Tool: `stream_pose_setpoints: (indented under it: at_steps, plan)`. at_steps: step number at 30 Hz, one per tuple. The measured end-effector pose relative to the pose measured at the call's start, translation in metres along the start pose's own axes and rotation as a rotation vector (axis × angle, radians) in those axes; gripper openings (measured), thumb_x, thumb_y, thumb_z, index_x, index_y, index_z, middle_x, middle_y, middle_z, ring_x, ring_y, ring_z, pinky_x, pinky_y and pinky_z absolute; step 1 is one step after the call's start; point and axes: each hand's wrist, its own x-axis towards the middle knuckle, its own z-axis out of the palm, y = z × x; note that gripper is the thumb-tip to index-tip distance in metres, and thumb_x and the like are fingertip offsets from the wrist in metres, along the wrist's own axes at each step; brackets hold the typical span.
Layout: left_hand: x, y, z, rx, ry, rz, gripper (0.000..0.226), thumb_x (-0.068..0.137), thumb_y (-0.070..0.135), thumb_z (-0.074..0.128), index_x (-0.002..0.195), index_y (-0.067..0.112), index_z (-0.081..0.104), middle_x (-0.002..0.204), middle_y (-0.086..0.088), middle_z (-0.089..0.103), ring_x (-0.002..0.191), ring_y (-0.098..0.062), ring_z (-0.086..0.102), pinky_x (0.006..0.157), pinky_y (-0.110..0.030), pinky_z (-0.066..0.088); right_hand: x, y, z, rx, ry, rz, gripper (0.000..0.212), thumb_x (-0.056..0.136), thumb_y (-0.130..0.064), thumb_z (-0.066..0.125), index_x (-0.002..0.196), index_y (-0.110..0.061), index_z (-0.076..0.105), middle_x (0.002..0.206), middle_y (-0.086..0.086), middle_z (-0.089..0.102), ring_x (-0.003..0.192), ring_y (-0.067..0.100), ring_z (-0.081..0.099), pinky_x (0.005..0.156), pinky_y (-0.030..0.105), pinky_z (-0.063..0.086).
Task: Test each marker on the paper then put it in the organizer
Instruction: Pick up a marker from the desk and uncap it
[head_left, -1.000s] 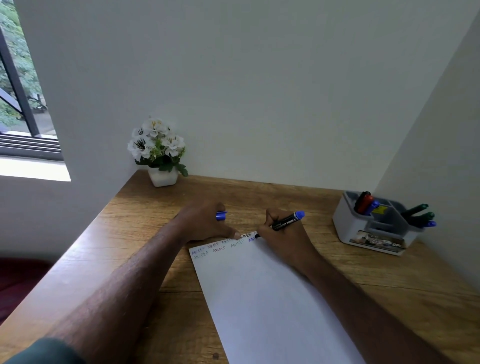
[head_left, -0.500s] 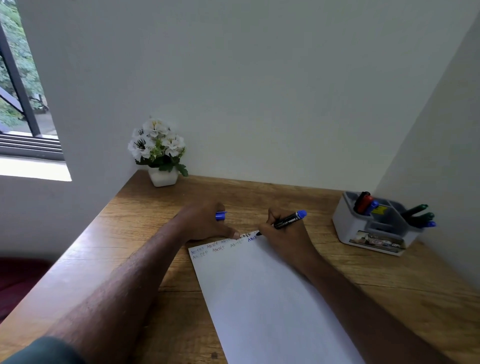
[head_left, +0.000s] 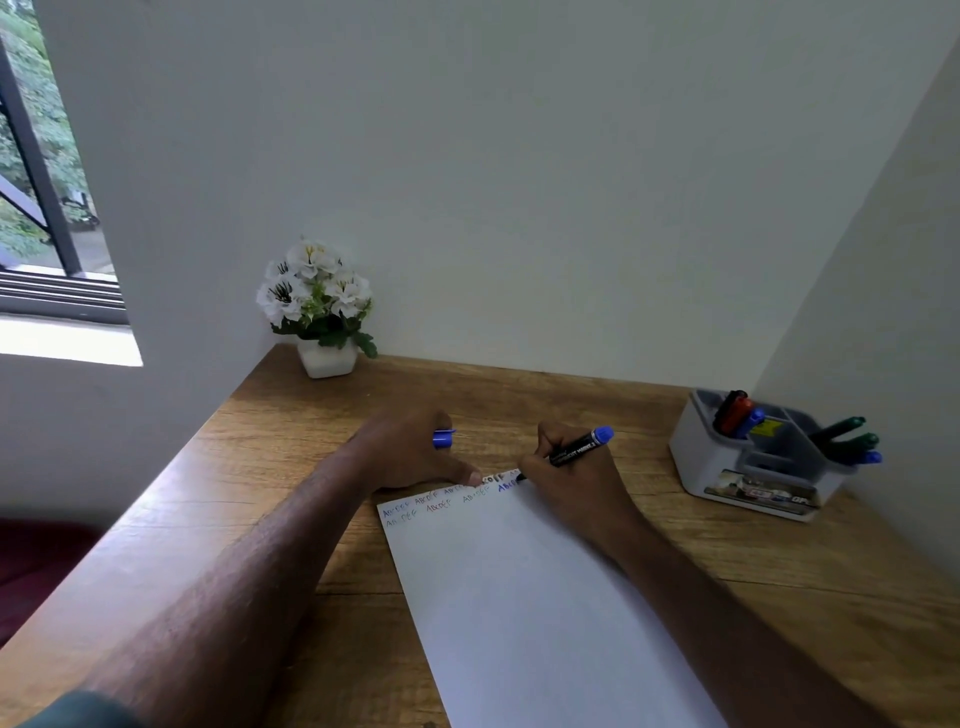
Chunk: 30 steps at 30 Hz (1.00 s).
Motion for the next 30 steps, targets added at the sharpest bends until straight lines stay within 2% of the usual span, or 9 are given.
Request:
stream_pose_setpoints:
  at_steps: [1,5,9,13,18,21,25,30]
  plan:
    - [0.000,0.000,0.000,-0.002,0.006,-0.001,0.065,0.062,0.072,0.078,0.093,0.017,0.062,0.071,0.012,0.049,0.069,-0.008,0.046,0.061,-0.027,0.035,0.000,0.001,0.000,0.001,0.002,-0.004,0.027,0.068,-0.012,0.061,0.055,-0.015,0.038,0.054,-0.004,0.035,0.054,0.008,0.031,0.050,0.021,0.026]
    - [0.001,-0.001,0.001,-0.003,0.007,0.010,0.054,0.062,0.071,0.079,0.073,0.026,0.053,0.072,0.007,0.058,0.067,-0.010,0.051,0.061,-0.028,0.038,0.002,0.003,0.001,-0.010,0.012,-0.006,0.026,0.067,-0.017,0.061,0.057,-0.011,0.038,0.054,-0.002,0.036,0.055,0.010,0.033,0.051,0.021,0.027]
    - [0.001,-0.001,0.001,0.012,-0.012,-0.013,0.059,0.063,0.072,0.077,0.087,0.022,0.055,0.073,0.012,0.050,0.071,-0.008,0.048,0.062,-0.028,0.036,0.002,0.003,-0.001,-0.009,0.052,-0.012,0.027,0.067,-0.017,0.060,0.060,-0.005,0.037,0.056,0.001,0.034,0.057,0.011,0.031,0.052,0.024,0.026]
    - [-0.001,0.002,-0.002,0.040,-0.002,0.013,0.052,0.065,0.070,0.077,0.073,0.026,0.051,0.072,0.006,0.057,0.068,-0.011,0.051,0.061,-0.029,0.037,0.002,0.001,0.000,-0.027,0.031,0.004,0.030,0.065,-0.023,0.061,0.058,-0.009,0.035,0.056,-0.002,0.032,0.056,0.010,0.030,0.052,0.025,0.025]
    - [-0.002,0.002,-0.002,0.039,-0.016,-0.009,0.051,0.065,0.070,0.078,0.071,0.031,0.045,0.074,0.009,0.055,0.069,-0.008,0.050,0.061,-0.028,0.035,0.001,-0.001,-0.002,-0.015,0.031,0.018,0.029,0.065,-0.021,0.061,0.055,-0.017,0.034,0.052,-0.008,0.032,0.053,0.007,0.030,0.051,0.023,0.025]
    - [-0.003,0.003,-0.003,0.025,-0.016,-0.011,0.050,0.065,0.068,0.078,0.072,0.029,0.049,0.075,0.006,0.058,0.069,-0.010,0.051,0.062,-0.028,0.037,0.002,-0.001,-0.001,-0.008,0.028,0.011,0.027,0.065,-0.020,0.061,0.055,-0.016,0.036,0.054,-0.006,0.034,0.054,0.008,0.032,0.052,0.024,0.027]
    - [-0.005,0.005,-0.003,0.018,-0.020,-0.027,0.054,0.065,0.069,0.079,0.078,0.024,0.051,0.073,0.010,0.053,0.070,-0.009,0.049,0.062,-0.028,0.036,0.000,-0.005,-0.003,0.036,0.031,0.036,0.031,0.066,-0.020,0.061,0.055,-0.018,0.032,0.052,-0.010,0.031,0.052,0.006,0.028,0.051,0.021,0.025]
    - [-0.006,0.006,-0.005,0.018,-0.030,-0.025,0.049,0.066,0.068,0.078,0.073,0.030,0.049,0.075,0.007,0.058,0.071,-0.010,0.052,0.063,-0.028,0.037,-0.001,-0.006,-0.003,0.020,0.063,0.035,0.031,0.067,-0.018,0.062,0.056,-0.017,0.033,0.052,-0.008,0.033,0.053,0.009,0.033,0.054,0.026,0.030]
